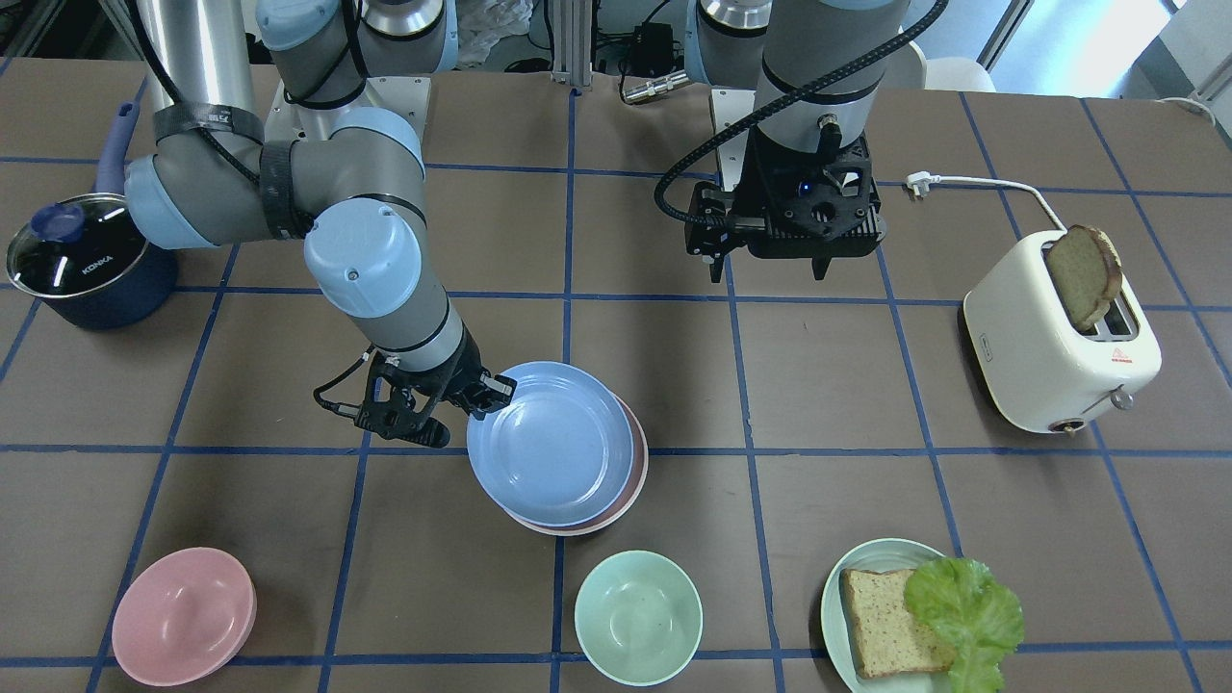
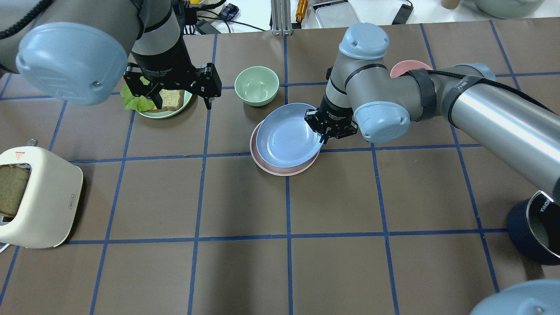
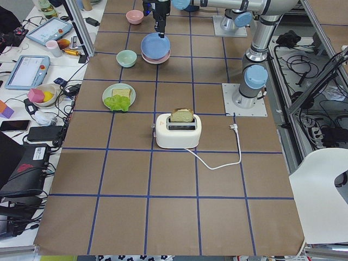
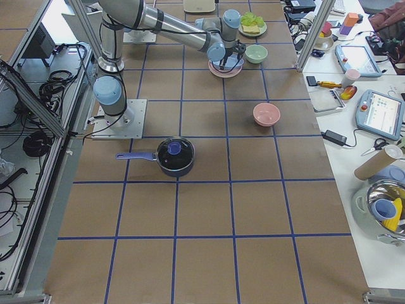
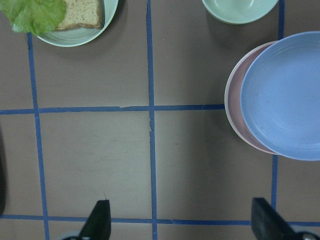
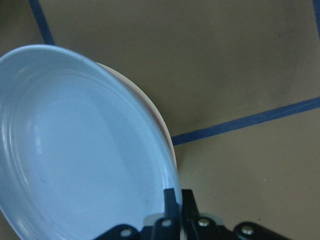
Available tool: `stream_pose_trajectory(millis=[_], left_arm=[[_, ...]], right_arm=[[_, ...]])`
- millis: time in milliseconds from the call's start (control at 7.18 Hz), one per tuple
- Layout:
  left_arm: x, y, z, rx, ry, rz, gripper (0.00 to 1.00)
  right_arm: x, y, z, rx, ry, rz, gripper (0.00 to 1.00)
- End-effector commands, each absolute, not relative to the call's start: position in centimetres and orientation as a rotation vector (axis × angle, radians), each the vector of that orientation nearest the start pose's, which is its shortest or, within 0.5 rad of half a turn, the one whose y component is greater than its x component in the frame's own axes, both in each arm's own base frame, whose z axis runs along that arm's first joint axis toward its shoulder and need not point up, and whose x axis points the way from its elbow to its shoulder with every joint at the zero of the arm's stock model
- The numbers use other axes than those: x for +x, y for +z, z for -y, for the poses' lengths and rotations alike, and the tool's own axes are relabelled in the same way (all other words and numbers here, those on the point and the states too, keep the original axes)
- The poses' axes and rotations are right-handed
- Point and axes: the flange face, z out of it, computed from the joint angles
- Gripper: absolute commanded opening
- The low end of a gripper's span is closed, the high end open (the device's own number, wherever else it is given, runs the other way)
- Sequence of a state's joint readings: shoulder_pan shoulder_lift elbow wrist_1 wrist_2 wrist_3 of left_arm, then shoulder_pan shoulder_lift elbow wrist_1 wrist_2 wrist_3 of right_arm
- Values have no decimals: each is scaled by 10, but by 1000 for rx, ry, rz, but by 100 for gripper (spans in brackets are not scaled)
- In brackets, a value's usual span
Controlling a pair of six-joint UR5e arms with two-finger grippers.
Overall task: Stack three plates with pink and blue
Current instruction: 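Lower the light blue plate onto the pink plate and open the right gripper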
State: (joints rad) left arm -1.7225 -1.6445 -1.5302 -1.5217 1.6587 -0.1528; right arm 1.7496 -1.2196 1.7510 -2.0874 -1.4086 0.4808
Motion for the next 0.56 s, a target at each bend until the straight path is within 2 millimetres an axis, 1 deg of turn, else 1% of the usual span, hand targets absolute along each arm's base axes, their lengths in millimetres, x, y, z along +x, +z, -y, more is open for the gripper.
stream_pose_trajectory(millis=[0,139,278,418], left_arm=[[-195,477,499,-25,-54,-3061,100],[-197,484,497,-36,-48,-3086,100],[-199,482,496,-29,-24,-3112,100],[-196,483,497,-27,-25,-3114,100]], right_arm=[[256,256,547,484,127,-2929,0],[256,253,547,483,136,-2931,0],[257,250,547,485,144,-2929,12],[257,249,547,493,146,-2930,21]])
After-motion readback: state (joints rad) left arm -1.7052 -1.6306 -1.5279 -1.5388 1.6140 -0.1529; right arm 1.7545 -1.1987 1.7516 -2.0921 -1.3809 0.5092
